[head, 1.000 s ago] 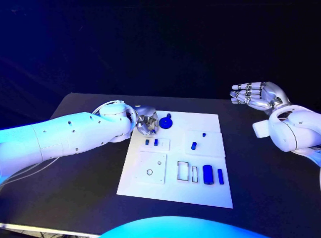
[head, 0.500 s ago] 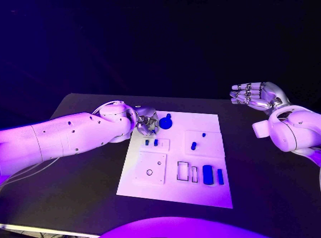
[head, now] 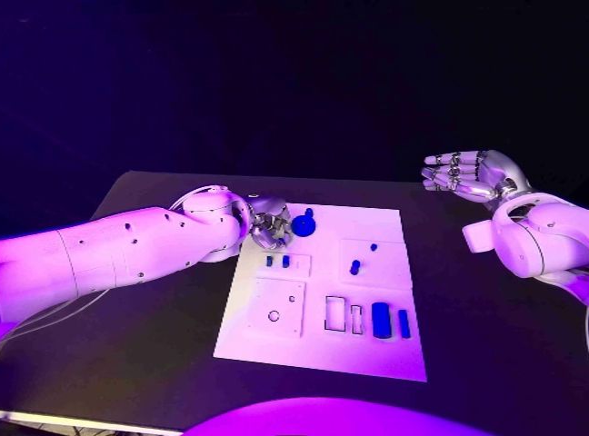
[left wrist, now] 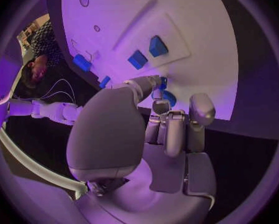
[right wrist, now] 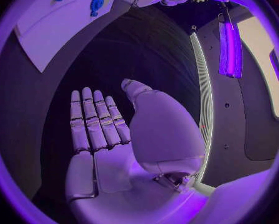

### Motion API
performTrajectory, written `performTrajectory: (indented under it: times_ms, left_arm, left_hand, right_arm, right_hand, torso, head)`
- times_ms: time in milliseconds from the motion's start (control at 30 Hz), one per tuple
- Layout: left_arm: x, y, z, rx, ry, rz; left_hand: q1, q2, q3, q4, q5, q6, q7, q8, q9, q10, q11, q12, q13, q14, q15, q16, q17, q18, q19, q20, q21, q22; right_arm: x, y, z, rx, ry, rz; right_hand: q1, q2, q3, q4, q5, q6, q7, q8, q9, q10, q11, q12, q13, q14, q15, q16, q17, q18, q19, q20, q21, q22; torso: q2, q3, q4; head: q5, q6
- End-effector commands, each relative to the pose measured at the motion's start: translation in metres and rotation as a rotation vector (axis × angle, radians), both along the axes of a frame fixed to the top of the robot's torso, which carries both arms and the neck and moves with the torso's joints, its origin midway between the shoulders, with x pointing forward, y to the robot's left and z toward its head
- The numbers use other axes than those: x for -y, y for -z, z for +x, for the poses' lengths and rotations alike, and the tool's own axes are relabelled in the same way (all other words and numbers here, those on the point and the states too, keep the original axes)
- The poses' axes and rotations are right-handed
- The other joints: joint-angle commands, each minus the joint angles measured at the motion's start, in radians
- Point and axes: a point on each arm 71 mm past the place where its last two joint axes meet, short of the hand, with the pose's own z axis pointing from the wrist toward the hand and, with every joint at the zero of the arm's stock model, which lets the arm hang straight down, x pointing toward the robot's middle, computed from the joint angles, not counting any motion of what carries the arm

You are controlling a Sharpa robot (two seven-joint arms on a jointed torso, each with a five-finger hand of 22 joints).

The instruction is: Assemble the parts on the task board

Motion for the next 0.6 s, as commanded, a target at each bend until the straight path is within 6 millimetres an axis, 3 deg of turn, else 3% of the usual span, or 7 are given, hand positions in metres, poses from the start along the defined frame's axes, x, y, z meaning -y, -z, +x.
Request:
performTrajectory:
  times_ms: [33,600]
  left_arm:
    - [0.0028,0.0007,-0.0012,-0.01,0.015,-0.007]
    - [0.0036,0.0002,-0.0011,-0.005,0.015,-0.012]
  left_hand:
    - [-0.009,0.002,0.005,0.002,0.003,-0.002,0.004,0.0,0.001,-0.003,0.0,-0.003,-0.001,0.038,0.0,-0.001,0.11,-0.01,-0.003,0.004,-0.005,-0.001]
    - [-0.009,0.001,0.007,0.001,0.003,-0.006,0.005,-0.003,0.002,-0.002,0.001,-0.005,-0.001,0.038,0.001,-0.001,0.111,-0.01,-0.003,0.005,-0.006,-0.001]
  right_arm:
    - [-0.0016,-0.0007,-0.0006,0.01,-0.015,0.001]
    - [-0.0018,-0.0007,-0.0007,0.01,-0.015,0.001]
  right_hand:
    - [-0.006,0.006,-0.003,-0.002,-0.003,0.007,0.081,-0.006,-0.001,0.003,0.0,-0.003,0.0,0.006,0.001,-0.004,-0.001,-0.003,-0.005,0.0,0.003,-0.001]
    - [-0.006,0.006,-0.003,-0.002,-0.003,0.007,0.081,-0.006,-0.001,0.003,0.0,-0.003,0.0,0.006,0.001,-0.004,-0.001,-0.003,-0.005,0.0,0.003,-0.001]
  torso:
    - [0.0,-0.0003,0.0004]
    - [0.0,-0.0004,0.0004]
  head:
    - [-0.001,0.001]
    - [-0.001,0.002]
